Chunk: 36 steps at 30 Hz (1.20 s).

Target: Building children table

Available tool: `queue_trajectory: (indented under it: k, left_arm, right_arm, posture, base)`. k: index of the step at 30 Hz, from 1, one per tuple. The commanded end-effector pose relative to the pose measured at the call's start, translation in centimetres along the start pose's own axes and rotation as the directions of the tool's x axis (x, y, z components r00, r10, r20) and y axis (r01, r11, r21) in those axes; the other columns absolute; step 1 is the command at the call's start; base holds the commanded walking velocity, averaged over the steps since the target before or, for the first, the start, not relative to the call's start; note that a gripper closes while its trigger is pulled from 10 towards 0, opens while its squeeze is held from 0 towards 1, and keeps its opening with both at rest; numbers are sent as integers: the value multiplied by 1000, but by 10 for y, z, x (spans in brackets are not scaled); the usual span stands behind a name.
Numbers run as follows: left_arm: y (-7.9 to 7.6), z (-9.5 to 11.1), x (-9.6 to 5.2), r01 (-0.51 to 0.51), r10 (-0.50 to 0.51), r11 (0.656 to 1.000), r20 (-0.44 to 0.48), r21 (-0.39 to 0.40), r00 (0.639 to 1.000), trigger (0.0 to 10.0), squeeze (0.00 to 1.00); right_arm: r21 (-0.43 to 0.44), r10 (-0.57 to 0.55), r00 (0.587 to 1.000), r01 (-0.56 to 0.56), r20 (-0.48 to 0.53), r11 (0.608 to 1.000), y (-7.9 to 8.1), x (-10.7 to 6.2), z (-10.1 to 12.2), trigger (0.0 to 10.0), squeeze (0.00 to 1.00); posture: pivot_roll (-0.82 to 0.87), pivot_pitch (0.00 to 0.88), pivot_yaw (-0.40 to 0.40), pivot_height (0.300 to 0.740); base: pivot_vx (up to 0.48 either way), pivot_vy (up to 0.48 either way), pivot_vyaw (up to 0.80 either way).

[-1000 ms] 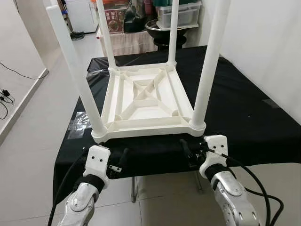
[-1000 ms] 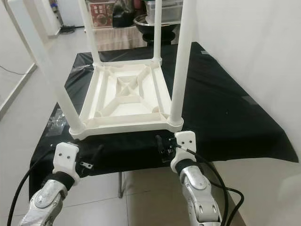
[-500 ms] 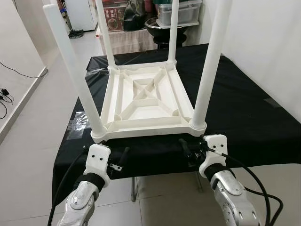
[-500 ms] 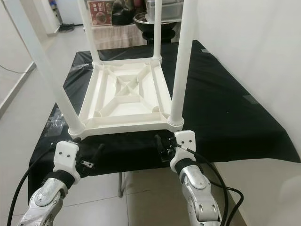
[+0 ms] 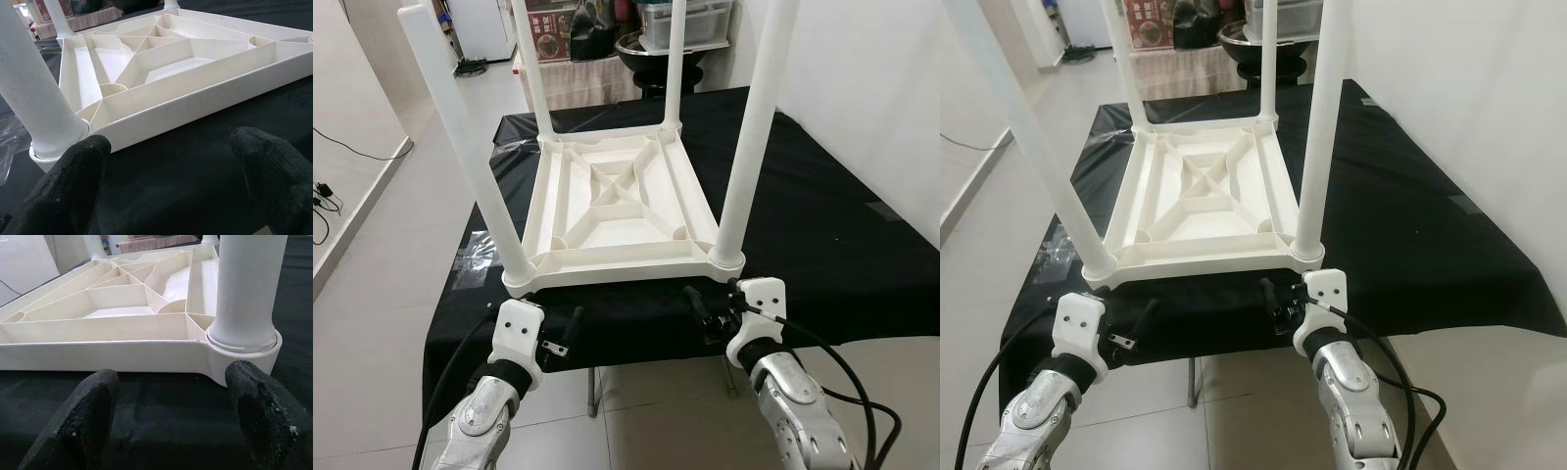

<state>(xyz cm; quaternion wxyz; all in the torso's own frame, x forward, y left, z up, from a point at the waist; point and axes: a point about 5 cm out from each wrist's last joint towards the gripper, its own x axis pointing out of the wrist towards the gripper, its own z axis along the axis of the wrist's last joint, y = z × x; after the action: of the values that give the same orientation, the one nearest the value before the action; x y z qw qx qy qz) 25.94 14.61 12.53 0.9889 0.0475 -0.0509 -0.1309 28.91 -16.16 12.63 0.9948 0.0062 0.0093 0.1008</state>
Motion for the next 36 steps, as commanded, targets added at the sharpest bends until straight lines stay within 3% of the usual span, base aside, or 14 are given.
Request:
queue_trajectory:
  k: [1, 17, 23, 36]
  left_arm:
    - [2, -6, -2, -2, 1, 1000, -30, -12, 1000, 10000, 0]
    - [1, -4, -1, 8, -8, 1000, -24, -20, 1000, 10000, 0]
    - [1, -3, -1, 15, -15, 1000, -22, -24, 1000, 10000, 0]
    - [1, -3, 0, 27, -27, 999, -19, -24, 999, 10000, 0]
  right_arm:
    - [14, 16, 1000, -15, -18, 1000, 4, 1, -3, 10000, 0]
    - [3, 27, 999, -27, -21, 1000, 4, 1, -2, 10000, 0]
    - [-6, 47, 999, -48, -17, 999, 7, 1, -2, 10000, 0]
    - [-17, 91, 996, -91, -10, 996, 12, 3, -1, 10000, 0]
  posture:
    - [-103, 117, 53, 740]
    - [-102, 119, 52, 740]
    - [-101, 119, 52, 740]
    - [-86, 119, 55, 740]
  base:
    - [0, 0, 0]
    - [0, 0, 0]
    - [0, 0, 542]
    - [268, 0, 255]
